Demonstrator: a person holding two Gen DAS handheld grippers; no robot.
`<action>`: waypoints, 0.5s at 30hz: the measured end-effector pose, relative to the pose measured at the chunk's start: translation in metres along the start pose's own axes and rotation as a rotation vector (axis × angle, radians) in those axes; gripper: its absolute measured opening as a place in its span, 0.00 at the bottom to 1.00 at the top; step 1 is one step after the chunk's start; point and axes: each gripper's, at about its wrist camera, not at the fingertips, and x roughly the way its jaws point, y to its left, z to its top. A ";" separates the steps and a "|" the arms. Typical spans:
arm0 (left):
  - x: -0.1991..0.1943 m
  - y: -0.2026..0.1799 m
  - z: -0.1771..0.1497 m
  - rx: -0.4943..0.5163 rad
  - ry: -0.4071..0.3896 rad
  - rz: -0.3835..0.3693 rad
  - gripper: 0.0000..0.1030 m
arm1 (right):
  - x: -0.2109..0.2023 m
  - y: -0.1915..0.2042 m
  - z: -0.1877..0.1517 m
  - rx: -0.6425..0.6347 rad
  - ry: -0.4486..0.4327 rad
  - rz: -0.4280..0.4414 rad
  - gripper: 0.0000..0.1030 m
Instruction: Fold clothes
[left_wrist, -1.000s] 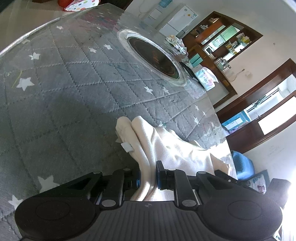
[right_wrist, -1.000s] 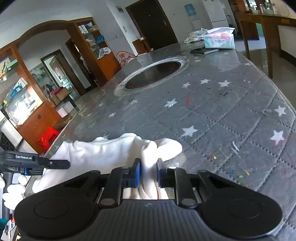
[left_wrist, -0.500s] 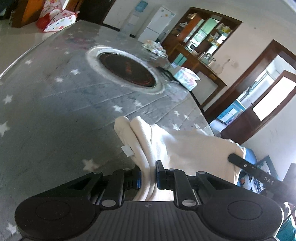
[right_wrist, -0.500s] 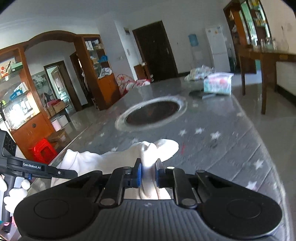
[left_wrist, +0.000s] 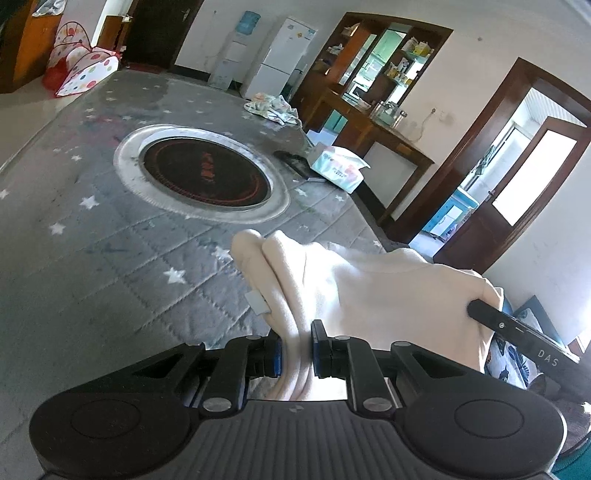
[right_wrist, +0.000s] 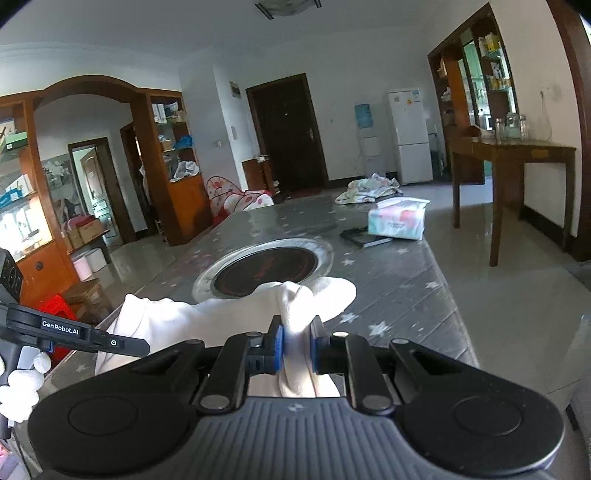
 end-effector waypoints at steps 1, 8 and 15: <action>0.003 -0.002 0.002 0.004 0.002 0.001 0.16 | 0.001 -0.002 0.001 -0.002 -0.001 -0.008 0.12; 0.028 -0.012 0.014 0.033 0.022 0.012 0.16 | 0.014 -0.015 0.008 -0.008 0.007 -0.052 0.12; 0.051 -0.010 0.017 0.036 0.060 0.019 0.16 | 0.031 -0.030 0.004 0.009 0.034 -0.086 0.12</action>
